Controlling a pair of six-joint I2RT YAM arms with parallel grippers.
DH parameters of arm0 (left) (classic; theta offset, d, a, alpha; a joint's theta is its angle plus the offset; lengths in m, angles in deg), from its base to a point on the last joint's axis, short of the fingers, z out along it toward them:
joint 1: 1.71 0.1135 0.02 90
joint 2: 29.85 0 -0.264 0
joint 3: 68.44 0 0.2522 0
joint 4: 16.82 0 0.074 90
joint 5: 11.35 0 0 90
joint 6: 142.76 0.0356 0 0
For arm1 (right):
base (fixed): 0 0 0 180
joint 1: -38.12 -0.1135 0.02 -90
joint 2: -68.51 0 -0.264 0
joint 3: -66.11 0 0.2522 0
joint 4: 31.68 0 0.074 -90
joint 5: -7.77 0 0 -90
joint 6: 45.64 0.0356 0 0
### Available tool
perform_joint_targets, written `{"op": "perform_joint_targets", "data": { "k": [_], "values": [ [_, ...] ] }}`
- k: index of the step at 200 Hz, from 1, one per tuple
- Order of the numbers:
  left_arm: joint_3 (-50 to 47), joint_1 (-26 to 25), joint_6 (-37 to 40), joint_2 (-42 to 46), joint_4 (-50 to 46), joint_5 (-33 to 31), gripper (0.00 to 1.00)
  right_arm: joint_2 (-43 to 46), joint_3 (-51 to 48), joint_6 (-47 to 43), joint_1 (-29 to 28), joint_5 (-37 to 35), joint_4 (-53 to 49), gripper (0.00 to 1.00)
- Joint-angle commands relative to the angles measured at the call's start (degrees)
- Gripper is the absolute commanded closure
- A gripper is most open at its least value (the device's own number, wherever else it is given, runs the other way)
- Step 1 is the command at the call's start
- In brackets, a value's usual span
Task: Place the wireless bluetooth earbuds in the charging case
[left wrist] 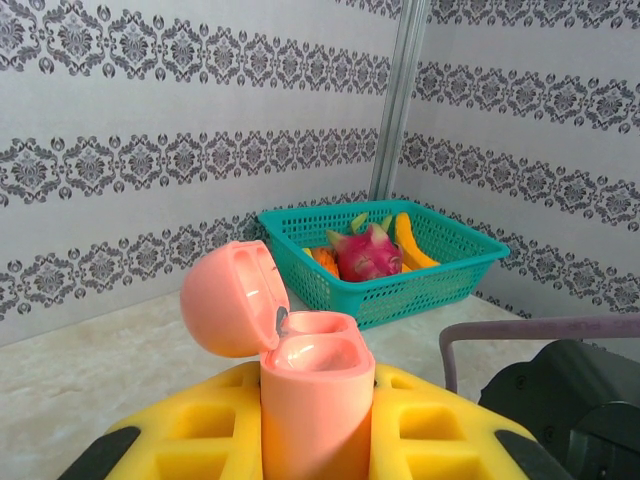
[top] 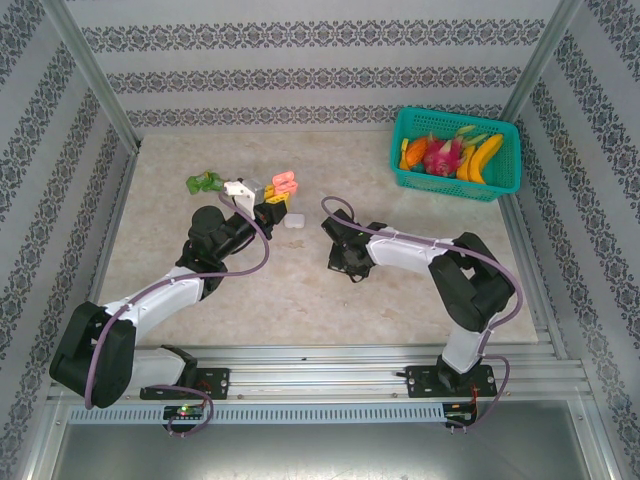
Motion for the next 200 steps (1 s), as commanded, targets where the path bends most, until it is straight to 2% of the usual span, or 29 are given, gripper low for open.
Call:
{"op": "perform_joint_targets", "data": {
  "k": [1,31,62,131,168,200],
  "values": [
    [1.9,0.6,-0.6,-0.1,2.4,1.2,1.0,3.6,0.7,-3.3,-0.4,-2.2,-4.2,1.0],
    [1.5,0.6,-0.6,-0.2,3.2,0.5,1.0,5.4,3.6,-6.8,-0.4,-5.5,-11.1,1.0],
    [1.4,0.6,0.0,-0.3,3.8,-1.1,1.0,3.4,7.2,-10.8,-0.5,-10.4,-19.3,1.0],
    [2.6,2.6,-1.9,-1.9,7.4,-2.8,1.0,-11.5,19.5,-11.8,-5.1,-25.7,-38.0,1.0],
    [3.7,3.7,-3.3,-1.7,7.2,-2.0,1.0,-19.3,27.3,-10.0,-9.3,-29.3,-45.1,1.0],
    [4.0,4.0,-4.0,-1.3,7.2,-1.6,1.0,-26.1,33.0,-9.7,-12.3,-28.9,-48.4,0.99]
  ]
}}
